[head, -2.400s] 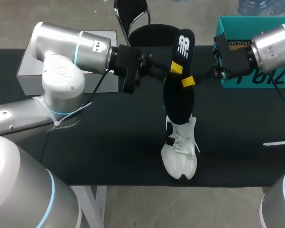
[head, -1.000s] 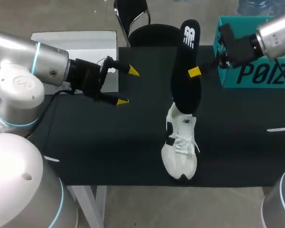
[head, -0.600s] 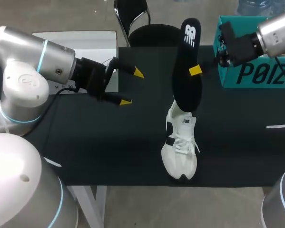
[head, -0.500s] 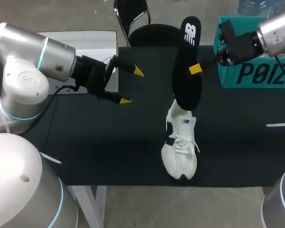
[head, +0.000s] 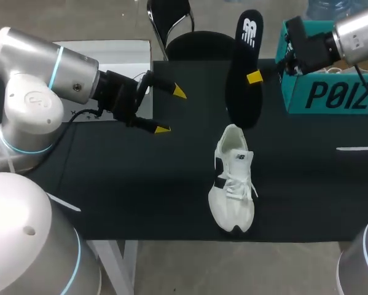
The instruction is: Take the shoe out of the shoebox, open the shoe tongue, remove and reinsert the insole, then place the shoe into the shoebox
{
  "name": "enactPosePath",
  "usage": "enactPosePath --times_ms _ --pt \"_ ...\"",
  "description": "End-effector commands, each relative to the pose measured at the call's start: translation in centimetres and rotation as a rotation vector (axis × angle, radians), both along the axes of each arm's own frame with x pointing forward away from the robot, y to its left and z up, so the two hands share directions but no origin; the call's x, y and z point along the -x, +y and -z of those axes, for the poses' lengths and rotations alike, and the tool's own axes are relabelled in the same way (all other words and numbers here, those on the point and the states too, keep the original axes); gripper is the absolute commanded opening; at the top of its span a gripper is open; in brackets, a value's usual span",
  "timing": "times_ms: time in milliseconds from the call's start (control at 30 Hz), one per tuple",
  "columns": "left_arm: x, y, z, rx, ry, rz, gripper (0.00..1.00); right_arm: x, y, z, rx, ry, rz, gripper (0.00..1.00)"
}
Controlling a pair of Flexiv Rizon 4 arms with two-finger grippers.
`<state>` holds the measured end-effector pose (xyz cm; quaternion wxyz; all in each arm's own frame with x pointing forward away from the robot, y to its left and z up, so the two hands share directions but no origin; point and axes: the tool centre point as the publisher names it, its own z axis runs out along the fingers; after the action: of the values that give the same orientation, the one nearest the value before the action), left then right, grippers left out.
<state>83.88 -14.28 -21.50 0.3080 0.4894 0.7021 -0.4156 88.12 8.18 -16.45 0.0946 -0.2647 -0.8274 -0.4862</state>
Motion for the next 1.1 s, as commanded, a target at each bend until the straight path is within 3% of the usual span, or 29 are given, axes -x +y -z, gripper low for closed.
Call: enactPosePath --times_ms 33,433,600,900,1100 --pt "0.0 0.0 -0.1 -0.003 0.0 0.001 1.0 -1.1 0.2 1.4 -0.009 0.011 -0.016 0.0" --pt "0.0 0.0 -0.1 -0.003 0.0 0.001 1.0 -2.9 -1.5 4.1 -0.01 0.081 0.026 0.0" --pt "0.0 0.0 -0.1 -0.003 0.0 0.001 1.0 -3.1 -0.9 5.5 0.054 0.116 0.013 0.0" --pt "0.0 0.0 -0.1 -0.003 0.0 0.001 1.0 -3.7 0.7 8.2 0.037 0.147 0.003 0.0" --pt "0.0 0.0 -0.1 -0.003 0.0 0.001 1.0 -3.1 1.1 9.6 0.018 0.162 0.008 0.0"
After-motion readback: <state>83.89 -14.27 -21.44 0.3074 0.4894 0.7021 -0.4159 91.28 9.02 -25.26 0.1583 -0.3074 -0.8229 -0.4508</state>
